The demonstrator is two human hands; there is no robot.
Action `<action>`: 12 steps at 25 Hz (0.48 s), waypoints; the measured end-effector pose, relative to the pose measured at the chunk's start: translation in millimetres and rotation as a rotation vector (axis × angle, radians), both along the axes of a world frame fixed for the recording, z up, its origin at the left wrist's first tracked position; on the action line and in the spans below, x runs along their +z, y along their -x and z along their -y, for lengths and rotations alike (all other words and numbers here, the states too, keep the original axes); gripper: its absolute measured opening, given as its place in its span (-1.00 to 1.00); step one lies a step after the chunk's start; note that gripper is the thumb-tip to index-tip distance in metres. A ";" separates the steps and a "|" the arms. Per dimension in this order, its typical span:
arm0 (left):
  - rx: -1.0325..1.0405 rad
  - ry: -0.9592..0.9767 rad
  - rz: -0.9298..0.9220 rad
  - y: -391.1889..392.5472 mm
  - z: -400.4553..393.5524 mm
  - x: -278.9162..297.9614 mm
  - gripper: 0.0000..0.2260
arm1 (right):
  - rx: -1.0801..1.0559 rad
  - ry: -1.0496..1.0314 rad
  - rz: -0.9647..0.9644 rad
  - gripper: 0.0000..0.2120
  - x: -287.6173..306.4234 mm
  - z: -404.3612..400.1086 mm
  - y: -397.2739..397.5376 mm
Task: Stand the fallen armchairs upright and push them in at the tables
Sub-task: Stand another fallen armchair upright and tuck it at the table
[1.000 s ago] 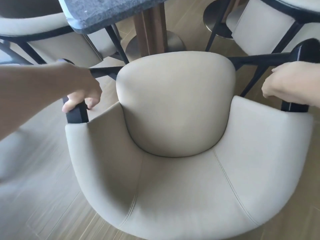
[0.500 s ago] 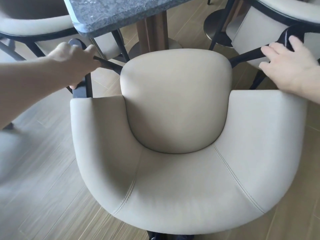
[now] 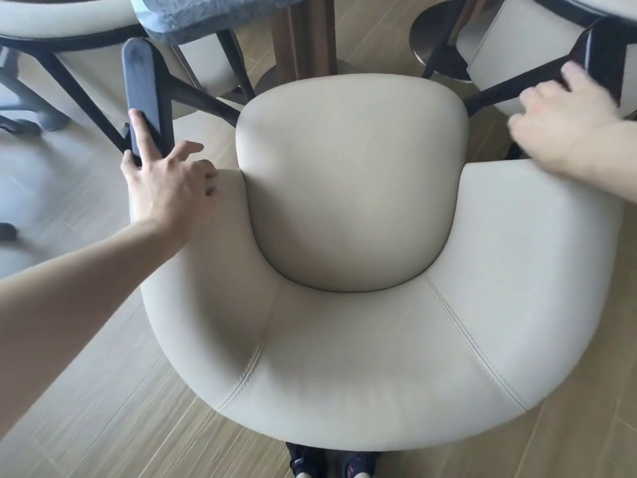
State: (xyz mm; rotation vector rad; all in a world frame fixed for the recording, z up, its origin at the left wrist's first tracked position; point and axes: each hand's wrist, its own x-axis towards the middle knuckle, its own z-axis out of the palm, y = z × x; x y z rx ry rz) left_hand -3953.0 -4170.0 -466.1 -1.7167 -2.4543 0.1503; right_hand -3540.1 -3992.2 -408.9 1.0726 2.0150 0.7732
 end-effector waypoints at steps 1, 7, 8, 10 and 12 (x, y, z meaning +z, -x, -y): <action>0.004 0.004 0.002 0.8 -0.1 -1.7 -0.78 | 0.018 0.116 -0.092 -0.67 -3.5 17.3 15.6; 0.015 -0.011 0.005 3.2 -1.1 -2.5 -0.77 | -0.050 0.956 -0.679 -0.47 -56.8 232.2 99.2; 0.011 -0.012 0.004 3.5 -0.6 -2.3 -0.77 | -0.032 1.031 -0.689 -0.39 -61.8 263.5 102.3; 0.010 0.000 -0.007 3.6 0.0 -2.1 -0.76 | -0.014 1.092 -0.676 -0.24 -73.8 302.9 100.3; 0.009 0.017 -0.023 1.9 0.7 -0.4 -0.76 | 0.025 1.037 -0.694 -0.13 -85.8 319.8 93.4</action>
